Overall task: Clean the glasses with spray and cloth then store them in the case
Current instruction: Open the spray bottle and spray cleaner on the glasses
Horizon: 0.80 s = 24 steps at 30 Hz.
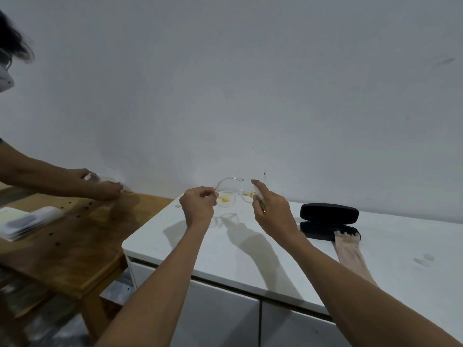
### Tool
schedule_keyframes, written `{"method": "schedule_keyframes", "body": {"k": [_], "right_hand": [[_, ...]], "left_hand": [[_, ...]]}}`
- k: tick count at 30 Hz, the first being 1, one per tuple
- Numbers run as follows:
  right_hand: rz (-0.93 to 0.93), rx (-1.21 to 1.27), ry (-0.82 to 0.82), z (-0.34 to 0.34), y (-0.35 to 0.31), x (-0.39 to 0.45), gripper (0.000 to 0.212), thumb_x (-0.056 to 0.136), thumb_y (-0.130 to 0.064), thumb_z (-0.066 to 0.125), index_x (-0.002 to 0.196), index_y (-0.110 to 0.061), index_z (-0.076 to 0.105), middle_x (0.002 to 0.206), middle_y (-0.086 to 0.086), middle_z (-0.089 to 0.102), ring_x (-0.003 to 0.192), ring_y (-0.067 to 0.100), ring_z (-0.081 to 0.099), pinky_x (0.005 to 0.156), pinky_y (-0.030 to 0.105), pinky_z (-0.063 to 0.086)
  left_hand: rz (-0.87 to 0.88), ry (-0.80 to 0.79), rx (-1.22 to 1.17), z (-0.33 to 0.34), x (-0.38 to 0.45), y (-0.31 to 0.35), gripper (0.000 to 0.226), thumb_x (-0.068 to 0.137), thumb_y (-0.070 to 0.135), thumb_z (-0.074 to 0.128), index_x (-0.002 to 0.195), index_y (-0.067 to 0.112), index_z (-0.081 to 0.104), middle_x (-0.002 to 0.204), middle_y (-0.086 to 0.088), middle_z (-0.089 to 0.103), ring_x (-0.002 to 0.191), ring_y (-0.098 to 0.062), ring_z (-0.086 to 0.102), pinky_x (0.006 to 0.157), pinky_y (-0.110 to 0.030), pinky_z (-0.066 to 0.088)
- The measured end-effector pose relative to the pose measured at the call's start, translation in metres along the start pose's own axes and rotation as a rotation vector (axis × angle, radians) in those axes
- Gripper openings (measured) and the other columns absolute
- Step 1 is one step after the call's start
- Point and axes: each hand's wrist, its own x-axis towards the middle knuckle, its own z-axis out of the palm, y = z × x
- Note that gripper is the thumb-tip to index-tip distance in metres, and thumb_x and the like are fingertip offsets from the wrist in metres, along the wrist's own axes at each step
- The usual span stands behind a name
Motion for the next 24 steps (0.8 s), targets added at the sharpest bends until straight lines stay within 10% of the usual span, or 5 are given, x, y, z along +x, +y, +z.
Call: {"method": "schedule_keyframes", "body": {"k": [24], "right_hand": [[-0.173, 0.021, 0.048, 0.017, -0.036, -0.008, 0.041, 0.099, -0.02, 0.053, 0.139, -0.022, 0.055, 0.078, 0.009, 0.067, 0.069, 0.031, 0.061, 0.063, 0.041, 0.051]], "left_hand": [[0.01, -0.002, 0.001, -0.004, -0.003, 0.008, 0.01, 0.078, -0.002, 0.08, 0.087, 0.004, 0.08, 0.07, -0.003, 0.074, 0.062, -0.021, 0.074, 0.074, -0.042, 0.064]]}}
